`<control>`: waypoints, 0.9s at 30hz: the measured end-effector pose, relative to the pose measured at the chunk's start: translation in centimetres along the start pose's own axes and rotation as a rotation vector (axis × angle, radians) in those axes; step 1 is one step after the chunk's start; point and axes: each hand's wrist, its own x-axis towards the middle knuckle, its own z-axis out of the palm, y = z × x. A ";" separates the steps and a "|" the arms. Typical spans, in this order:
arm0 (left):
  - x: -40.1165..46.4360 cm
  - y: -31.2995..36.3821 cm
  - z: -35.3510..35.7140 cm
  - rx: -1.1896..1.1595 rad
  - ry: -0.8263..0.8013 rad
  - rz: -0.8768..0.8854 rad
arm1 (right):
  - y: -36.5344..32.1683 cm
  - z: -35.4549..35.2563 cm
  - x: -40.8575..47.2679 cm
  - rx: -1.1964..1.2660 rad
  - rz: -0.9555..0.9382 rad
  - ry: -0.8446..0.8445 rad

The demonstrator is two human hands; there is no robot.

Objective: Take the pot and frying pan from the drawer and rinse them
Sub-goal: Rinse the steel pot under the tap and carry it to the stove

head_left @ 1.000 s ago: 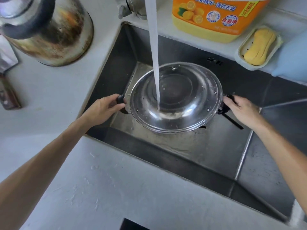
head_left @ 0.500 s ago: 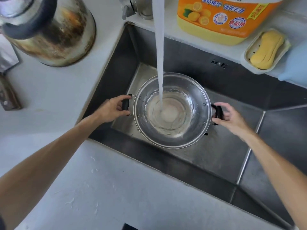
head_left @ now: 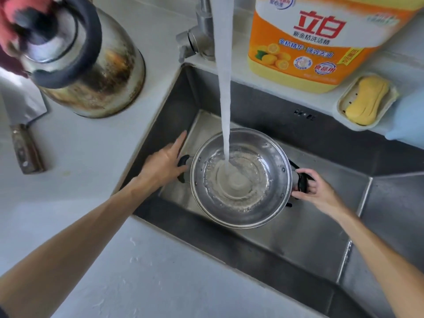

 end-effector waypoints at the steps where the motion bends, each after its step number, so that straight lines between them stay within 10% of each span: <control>1: -0.1 1.2 -1.4 -0.110 0.171 0.019 | 0.1 0.0 0.1 0.002 0.000 0.001; 5: 2.2 4.7 -6.4 -0.572 0.617 0.109 | 0.4 0.0 0.3 -0.013 -0.006 0.017; 14: 6.3 7.7 -8.5 -0.509 0.753 0.019 | 0.2 0.2 0.3 -0.119 -0.056 0.041; 22: 5.5 6.5 -11.7 -0.109 0.477 0.330 | -0.3 0.1 0.0 -0.166 -0.039 0.029; 27: 2.1 2.0 -8.4 -0.262 0.266 0.356 | -0.6 -0.1 -0.3 -0.161 -0.016 0.001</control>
